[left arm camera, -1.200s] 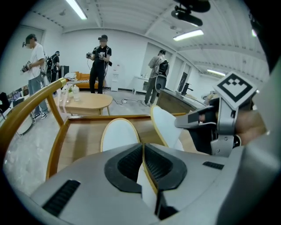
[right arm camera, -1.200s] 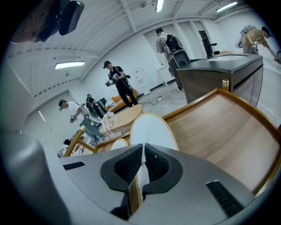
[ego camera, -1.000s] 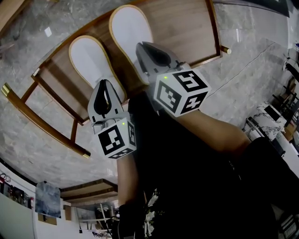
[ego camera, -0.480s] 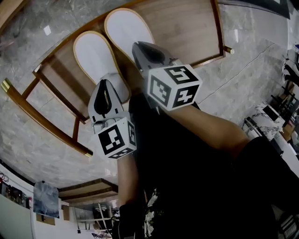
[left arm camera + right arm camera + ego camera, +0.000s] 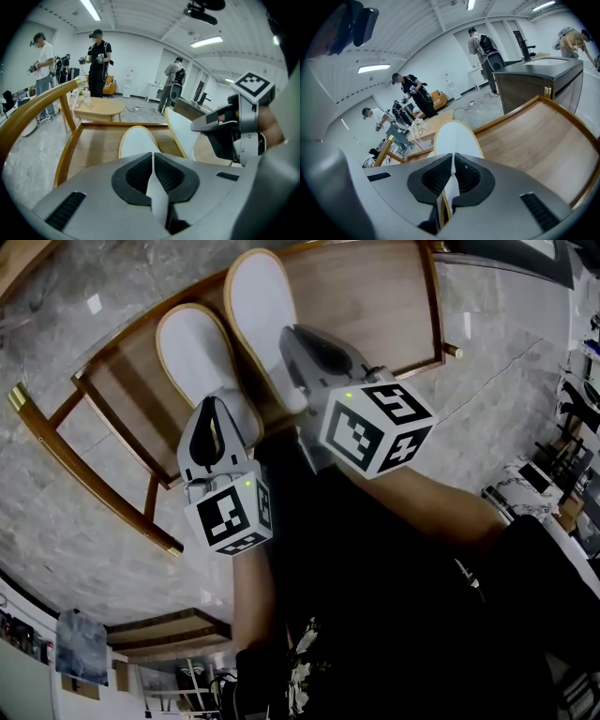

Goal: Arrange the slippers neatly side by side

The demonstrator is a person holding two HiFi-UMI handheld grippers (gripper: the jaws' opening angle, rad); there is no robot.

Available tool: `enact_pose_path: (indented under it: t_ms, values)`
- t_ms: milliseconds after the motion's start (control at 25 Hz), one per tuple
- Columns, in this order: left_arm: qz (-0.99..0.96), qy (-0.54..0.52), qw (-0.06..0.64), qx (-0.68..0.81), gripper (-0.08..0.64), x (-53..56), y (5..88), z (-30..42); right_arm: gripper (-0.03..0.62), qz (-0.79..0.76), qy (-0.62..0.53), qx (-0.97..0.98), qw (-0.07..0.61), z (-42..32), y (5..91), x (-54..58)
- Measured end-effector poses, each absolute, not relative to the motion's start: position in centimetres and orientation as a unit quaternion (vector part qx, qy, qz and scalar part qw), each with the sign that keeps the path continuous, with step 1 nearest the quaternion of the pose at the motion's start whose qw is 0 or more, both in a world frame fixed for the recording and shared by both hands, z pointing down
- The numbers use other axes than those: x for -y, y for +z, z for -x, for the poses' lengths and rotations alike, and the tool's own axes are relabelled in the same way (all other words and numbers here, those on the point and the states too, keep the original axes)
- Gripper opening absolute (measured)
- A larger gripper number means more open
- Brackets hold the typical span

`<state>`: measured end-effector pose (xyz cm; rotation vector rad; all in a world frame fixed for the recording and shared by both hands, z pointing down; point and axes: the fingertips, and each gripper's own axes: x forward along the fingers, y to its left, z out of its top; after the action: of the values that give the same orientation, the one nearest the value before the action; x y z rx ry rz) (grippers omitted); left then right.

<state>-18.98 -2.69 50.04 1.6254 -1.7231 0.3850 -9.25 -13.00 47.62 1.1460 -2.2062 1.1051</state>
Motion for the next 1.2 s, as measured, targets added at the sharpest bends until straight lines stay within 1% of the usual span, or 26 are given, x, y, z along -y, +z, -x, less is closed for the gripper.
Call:
enact_pose_path:
  t_ms: [280,480,640,1200]
  values:
    - [-0.632,0.147,0.363,0.669,0.015,2.5,49.8,18.5,0.009,-0.418,0.418,0.781,0.202,8.3,45.8,11.6]
    - [-0.629,0.152,0.368,0.668,0.015,2.2,50.2,18.3,0.009,-0.421,0.424,0.766,0.237,8.1,49.5,10.4]
    - [-0.628,0.151,0.369,0.669,0.015,2.1,50.1,18.3,0.009,-0.422,0.423,0.762,0.251,8.6,52.0,10.5]
    - [-0.623,0.146,0.377,0.669,0.015,2.1,50.8,18.5,0.009,-0.389,0.394,0.791,0.262,11.1,53.2,10.7]
